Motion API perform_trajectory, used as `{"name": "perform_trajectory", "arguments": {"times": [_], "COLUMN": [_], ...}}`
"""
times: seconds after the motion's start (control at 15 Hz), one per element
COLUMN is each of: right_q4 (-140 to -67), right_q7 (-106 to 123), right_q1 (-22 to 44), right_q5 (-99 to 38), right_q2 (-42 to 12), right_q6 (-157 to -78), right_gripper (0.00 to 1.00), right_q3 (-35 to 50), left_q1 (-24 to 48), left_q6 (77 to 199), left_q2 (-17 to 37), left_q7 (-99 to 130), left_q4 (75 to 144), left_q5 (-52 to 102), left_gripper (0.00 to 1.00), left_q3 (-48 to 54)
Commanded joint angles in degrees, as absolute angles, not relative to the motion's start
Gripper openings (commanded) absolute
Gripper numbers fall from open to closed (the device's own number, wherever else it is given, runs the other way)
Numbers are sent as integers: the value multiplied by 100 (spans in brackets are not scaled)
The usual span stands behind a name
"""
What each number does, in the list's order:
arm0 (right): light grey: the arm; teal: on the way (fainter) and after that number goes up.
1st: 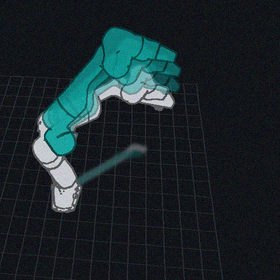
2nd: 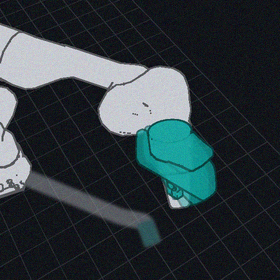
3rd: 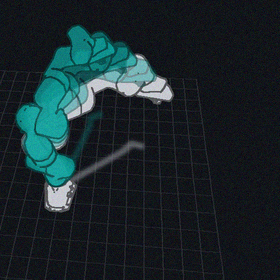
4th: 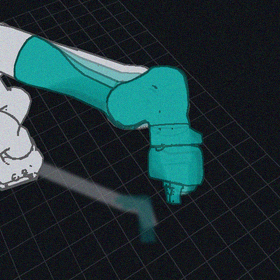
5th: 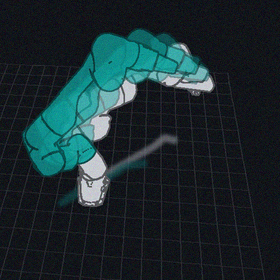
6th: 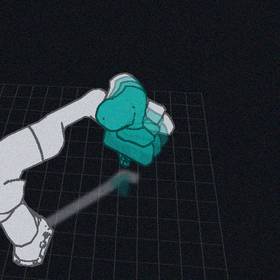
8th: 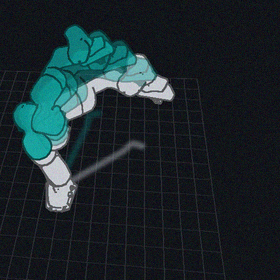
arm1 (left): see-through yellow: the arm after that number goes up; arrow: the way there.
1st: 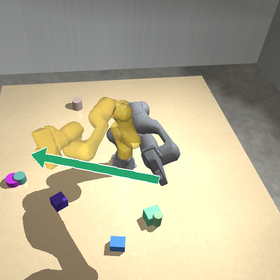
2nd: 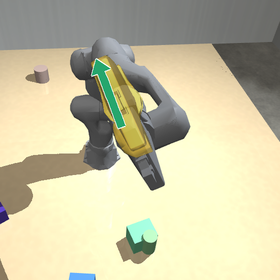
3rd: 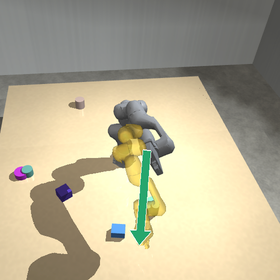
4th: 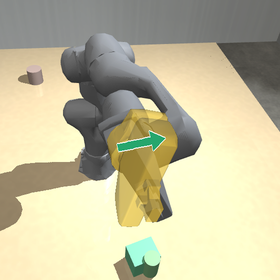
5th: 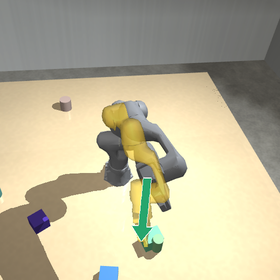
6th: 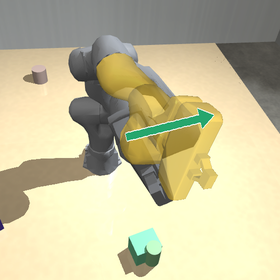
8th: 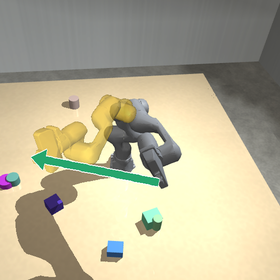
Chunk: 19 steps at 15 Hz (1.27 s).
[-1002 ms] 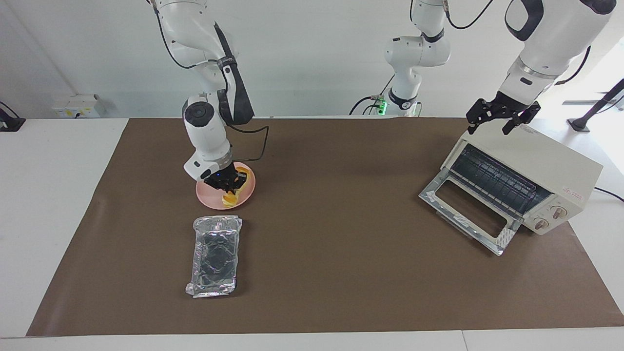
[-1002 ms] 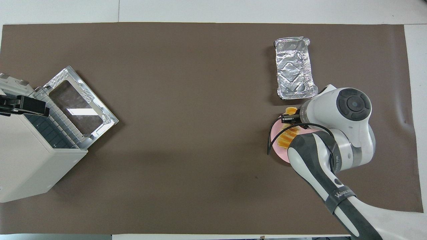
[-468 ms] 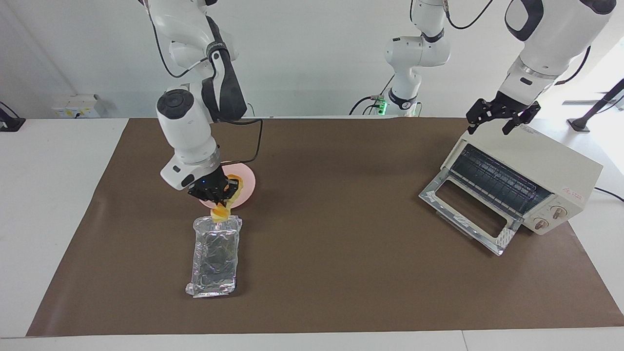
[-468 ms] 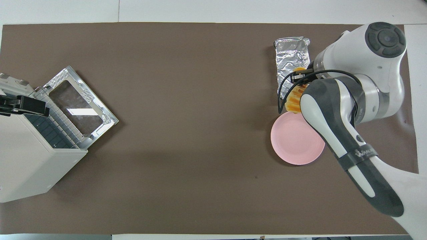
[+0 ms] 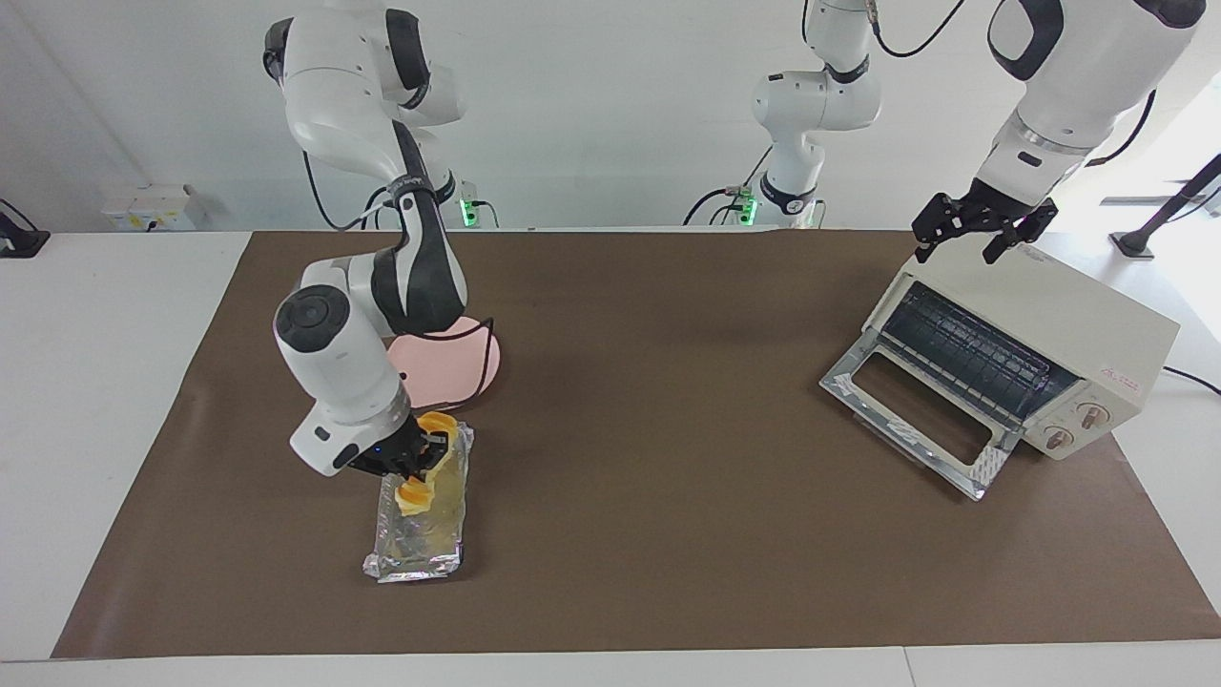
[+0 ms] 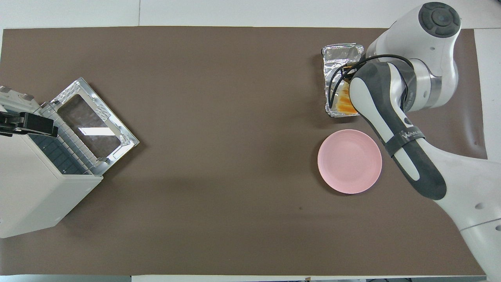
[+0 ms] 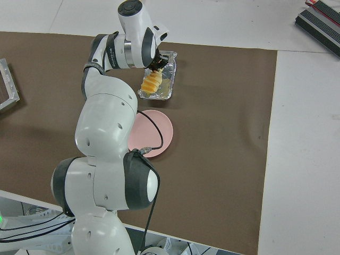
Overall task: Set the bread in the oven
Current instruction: 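Carry the bread slices with the right gripper into the foil tray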
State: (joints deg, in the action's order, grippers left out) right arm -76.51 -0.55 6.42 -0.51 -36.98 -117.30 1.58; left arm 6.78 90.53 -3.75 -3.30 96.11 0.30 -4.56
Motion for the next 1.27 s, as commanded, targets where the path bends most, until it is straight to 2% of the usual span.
{"name": "perform_trajectory", "arguments": {"times": [0.0,0.2,0.47,0.53,0.6,0.67,1.2], "right_q4": [-7339,-7689,-7831,-7840,-7849,-7840,-7621], "right_q7": [184,202,193,185,193,193,307], "right_q1": [589,624,650,650,642,615,466], "right_q5": [-18,-44,-61,-62,-53,-53,-9], "right_q2": [-3981,-3946,-3938,-3938,-3920,-3894,-3489], "right_q6": [-11986,-12470,-12586,-12577,-12577,-12516,-11532], "right_gripper": [0,0,0,27,91,100,100], "right_q3": [193,193,193,193,193,193,158], "left_q1": [712,712,712,712,712,712,712], "left_q6": [8965,8965,8956,8956,8965,8965,8965], "left_q2": [-351,-343,-352,-343,-351,-343,-343], "left_q7": [-404,-404,-404,-404,-404,-404,-404], "left_q4": [9545,9545,9545,9545,9545,9545,9545], "left_q5": [105,105,105,105,105,105,105], "left_gripper": [100,100,100,100,100,100,100], "left_q3": [-510,-510,-510,-510,-510,-510,-510]}}
